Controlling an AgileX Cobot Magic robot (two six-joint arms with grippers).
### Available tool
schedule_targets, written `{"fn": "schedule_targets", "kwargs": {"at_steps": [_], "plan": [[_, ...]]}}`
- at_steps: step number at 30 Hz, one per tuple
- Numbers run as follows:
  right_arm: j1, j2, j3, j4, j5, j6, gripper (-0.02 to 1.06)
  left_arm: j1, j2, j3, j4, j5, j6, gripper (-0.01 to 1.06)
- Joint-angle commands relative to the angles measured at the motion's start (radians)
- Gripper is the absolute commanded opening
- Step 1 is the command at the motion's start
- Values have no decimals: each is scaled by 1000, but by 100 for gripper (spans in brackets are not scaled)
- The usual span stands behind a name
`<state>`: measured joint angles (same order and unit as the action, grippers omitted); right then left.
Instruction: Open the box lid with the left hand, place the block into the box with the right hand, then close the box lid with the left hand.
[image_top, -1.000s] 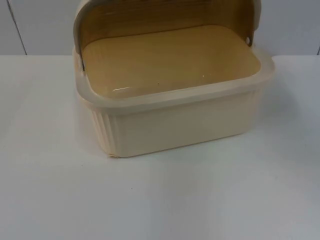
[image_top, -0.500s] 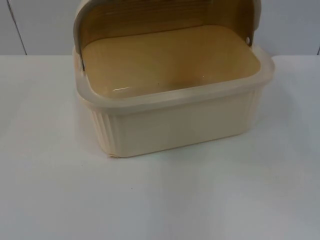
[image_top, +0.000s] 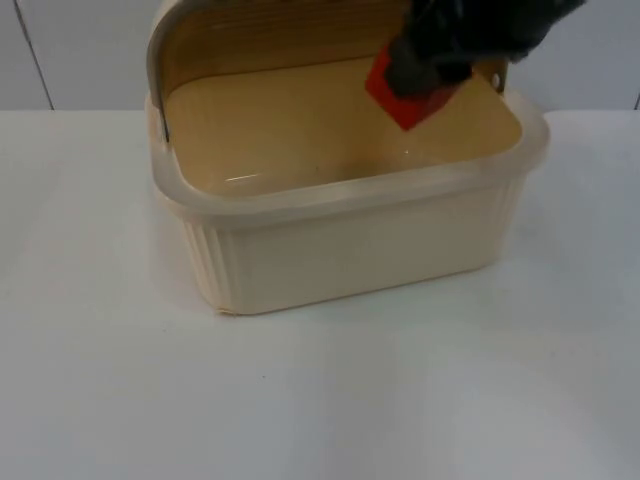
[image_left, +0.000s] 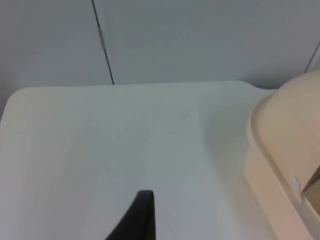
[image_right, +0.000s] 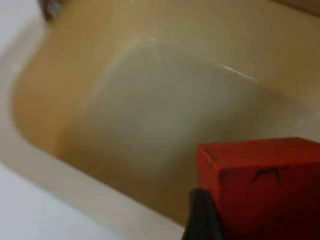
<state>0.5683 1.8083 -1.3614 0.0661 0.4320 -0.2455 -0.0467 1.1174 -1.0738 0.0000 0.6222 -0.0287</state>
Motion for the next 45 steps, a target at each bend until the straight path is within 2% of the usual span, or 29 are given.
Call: {"fn": "schedule_targets", "kwargs": {"at_steps": [1,5,18,20,22,24,25,27,29,30,33,34,36,43,45], "plan": [[1,37,-2,-57,-70,32,0,2,-8,3,16,8,-2,104],[1,91,-2,-66,-215,59,4,2,-8,3,42,22,-2,104],[-3,186,42,-66,-404,107,18,2,-8,3,46,22,-2,104],[-3,195,50,-37,-444,110,22,2,-8,3,62,22,-2,104],[-3,201,50,-37,-456,110,31,2,-8,3,69,22,-2,104],[-3,203,50,-37,-461,110,47,2,-8,3,69,22,-2,104],[-3,203,50,-37,-461,110,47,2,-8,3,69,22,-2,104],[-3,203,50,-35,-461,110,66,2,-8,3,69,22,-2,104],[-3,203,50,-35,-445,118,84,2,-8,3,69,22,-2,104],[-3,203,50,-35,-445,118,84,2,-8,3,69,22,-2,104],[-3,191,50,-35,-378,149,101,2,-8,3,69,24,-2,104],[-3,176,50,-35,-318,153,105,2,-8,3,69,24,-2,104],[-3,169,50,-35,-293,153,105,2,-8,3,67,25,-2,104],[-3,12,50,-37,-6,153,105,2,-8,3,67,26,-2,104],[-3,-12,50,-37,30,153,105,2,-8,3,67,26,-2,104]]}}
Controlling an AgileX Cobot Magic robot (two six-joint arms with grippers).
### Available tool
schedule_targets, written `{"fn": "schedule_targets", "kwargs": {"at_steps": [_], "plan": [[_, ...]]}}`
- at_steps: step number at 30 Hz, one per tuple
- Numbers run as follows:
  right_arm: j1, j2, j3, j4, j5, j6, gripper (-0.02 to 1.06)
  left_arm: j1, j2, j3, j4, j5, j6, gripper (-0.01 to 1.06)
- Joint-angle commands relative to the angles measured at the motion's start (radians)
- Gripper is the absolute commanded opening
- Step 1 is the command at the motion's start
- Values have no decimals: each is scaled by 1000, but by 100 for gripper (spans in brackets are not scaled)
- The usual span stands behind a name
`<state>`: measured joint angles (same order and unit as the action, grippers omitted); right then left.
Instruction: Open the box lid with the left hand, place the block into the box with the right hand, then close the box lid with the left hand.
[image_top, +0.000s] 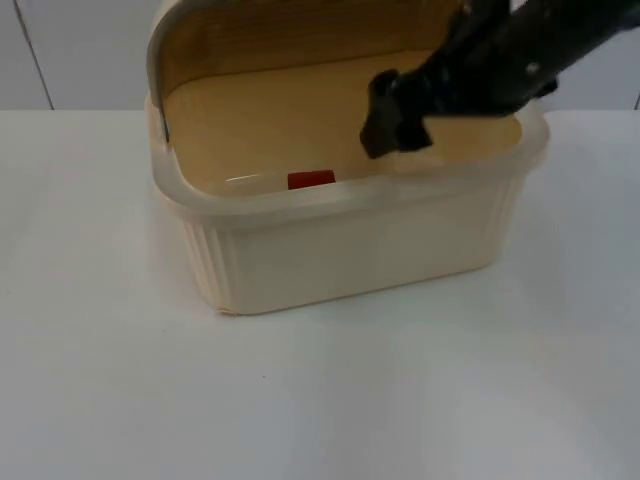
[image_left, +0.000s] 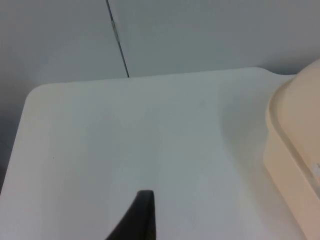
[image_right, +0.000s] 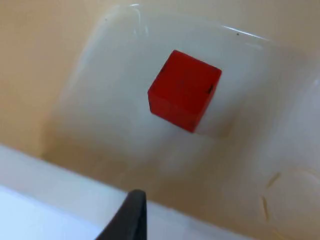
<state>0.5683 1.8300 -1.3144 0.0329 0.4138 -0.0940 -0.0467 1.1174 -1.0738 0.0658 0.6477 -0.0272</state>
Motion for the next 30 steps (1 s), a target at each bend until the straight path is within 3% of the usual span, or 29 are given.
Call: {"fn": "schedule_targets", "kwargs": {"at_steps": [1,8,15,19,21,30], "plan": [[-3,-67,3,-4,83,2,105,2,-8,3,1,1,-4,104],[-3,-211,3,-5,191,-8,105,2,-8,3,1,3,-4,104],[-7,-406,3,-3,137,-6,105,2,-8,3,-3,1,-4,104],[-58,-500,3,-3,97,33,105,2,-8,3,-6,-3,-4,104],[-90,-523,3,-3,91,35,105,2,-8,3,-6,-3,-4,104],[-450,-626,3,-2,157,7,105,2,-8,3,-7,-5,-4,104]]}}
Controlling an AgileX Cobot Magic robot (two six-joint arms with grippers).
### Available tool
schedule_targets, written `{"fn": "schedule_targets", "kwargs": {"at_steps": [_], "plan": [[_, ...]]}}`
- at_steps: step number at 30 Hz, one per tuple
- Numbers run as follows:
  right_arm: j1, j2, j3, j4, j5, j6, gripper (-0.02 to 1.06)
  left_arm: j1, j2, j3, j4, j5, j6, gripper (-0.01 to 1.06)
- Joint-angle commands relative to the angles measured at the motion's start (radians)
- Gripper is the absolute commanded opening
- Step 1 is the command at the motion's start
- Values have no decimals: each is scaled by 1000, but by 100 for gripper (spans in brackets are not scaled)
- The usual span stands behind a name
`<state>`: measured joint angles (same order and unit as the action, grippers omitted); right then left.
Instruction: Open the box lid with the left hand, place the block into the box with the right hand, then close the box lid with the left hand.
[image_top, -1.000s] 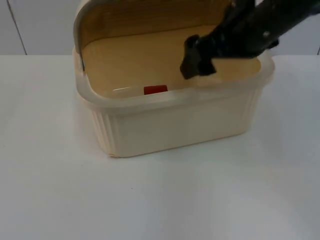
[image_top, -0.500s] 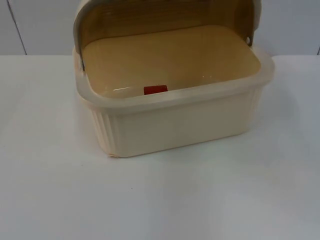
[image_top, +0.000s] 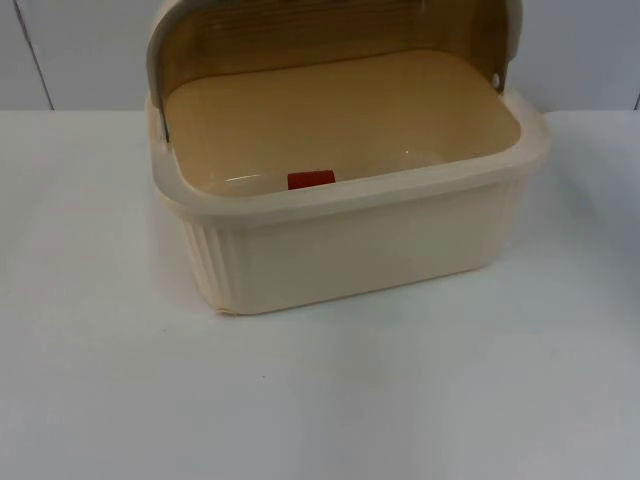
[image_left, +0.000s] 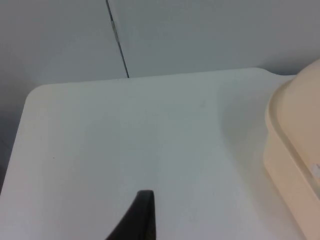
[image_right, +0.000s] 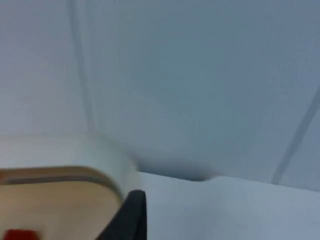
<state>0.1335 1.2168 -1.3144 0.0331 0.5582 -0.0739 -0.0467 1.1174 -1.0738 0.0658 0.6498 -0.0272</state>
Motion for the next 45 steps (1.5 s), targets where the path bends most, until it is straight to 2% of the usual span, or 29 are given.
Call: {"fn": "schedule_targets", "kwargs": {"at_steps": [1,3,4,8,11,18,25,32,36,39,45], "plan": [[-58,-20,3,-2,24,-15,105,2,-8,3,-9,-8,-4,104],[-93,-23,3,2,34,-15,105,2,-8,3,-9,-9,-4,104],[-156,-23,3,31,43,-23,105,2,-8,3,-18,-13,-4,104],[-262,-19,3,124,57,-74,105,2,-8,3,-37,-41,-4,104],[-319,-19,3,131,74,-80,105,2,-5,3,-40,-48,-4,104],[-338,-19,3,129,100,-80,105,2,10,3,-66,-62,-4,104],[-338,-19,3,129,100,-80,105,2,10,3,-85,-118,-3,104],[-338,-19,3,127,95,-84,105,2,66,-12,-82,-226,8,104],[-338,-19,3,127,95,-84,105,-3,139,-81,-85,-239,59,104],[-338,-19,3,127,94,-84,105,-13,225,-183,-83,-237,113,104],[-338,-19,3,127,96,-84,105,-81,381,-368,-78,-228,167,104]]}}
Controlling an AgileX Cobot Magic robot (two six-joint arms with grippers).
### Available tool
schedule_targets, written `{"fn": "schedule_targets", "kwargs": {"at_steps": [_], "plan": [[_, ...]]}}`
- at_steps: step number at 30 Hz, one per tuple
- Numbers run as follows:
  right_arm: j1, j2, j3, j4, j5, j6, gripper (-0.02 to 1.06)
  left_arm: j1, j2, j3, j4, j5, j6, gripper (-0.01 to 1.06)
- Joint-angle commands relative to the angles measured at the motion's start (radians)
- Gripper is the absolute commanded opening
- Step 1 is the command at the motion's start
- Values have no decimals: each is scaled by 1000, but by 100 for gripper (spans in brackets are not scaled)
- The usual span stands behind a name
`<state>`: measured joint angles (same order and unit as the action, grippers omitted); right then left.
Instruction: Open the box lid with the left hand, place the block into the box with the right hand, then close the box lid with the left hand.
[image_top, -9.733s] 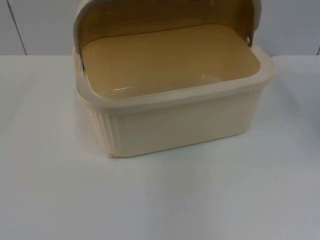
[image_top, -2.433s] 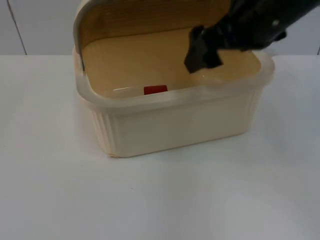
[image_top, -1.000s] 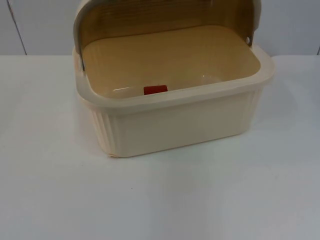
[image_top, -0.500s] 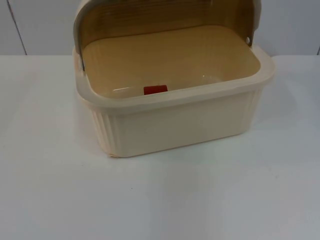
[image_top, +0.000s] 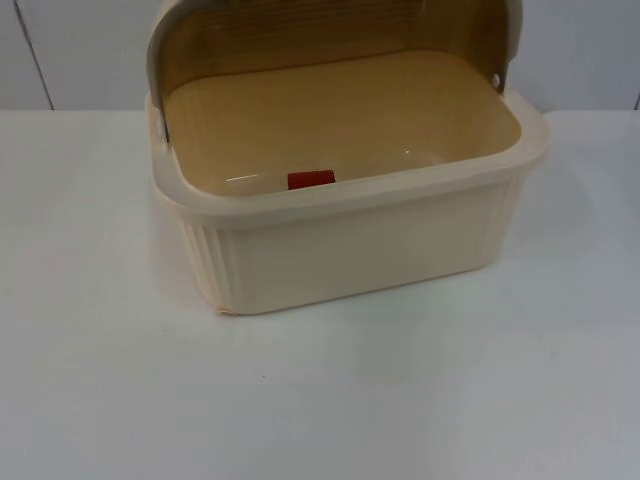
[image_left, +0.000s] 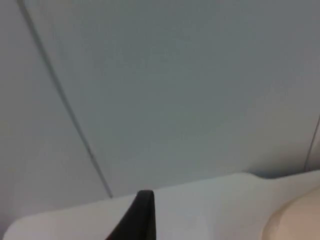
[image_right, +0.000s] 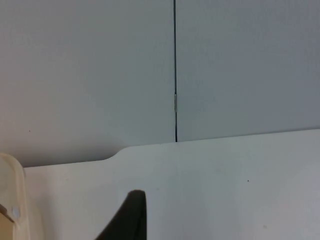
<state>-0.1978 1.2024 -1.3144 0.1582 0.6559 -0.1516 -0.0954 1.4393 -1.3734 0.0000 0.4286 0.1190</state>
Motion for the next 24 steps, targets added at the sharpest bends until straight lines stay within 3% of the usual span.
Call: {"fn": "schedule_targets", "kwargs": {"at_steps": [1,9,12,13,17,18,22,24], "plan": [[-7,-4,3,2,-2,-6,105,-46,86,-107,-12,3,26,104],[-7,-4,3,2,2,-6,105,-119,248,-282,-9,14,84,104],[-7,-4,3,2,2,-6,105,-162,314,-337,-9,16,280,104],[-7,-4,3,2,2,-6,105,-162,314,-337,-9,16,280,104],[-7,-4,3,2,4,-6,105,-216,370,-347,10,-15,598,104],[-7,-4,3,2,4,-6,105,-216,370,-347,10,-15,598,104],[-7,-4,3,2,4,-6,105,-280,413,-347,32,-54,838,104],[-7,-4,3,2,7,-6,105,-295,426,-347,34,-69,875,104]]}}
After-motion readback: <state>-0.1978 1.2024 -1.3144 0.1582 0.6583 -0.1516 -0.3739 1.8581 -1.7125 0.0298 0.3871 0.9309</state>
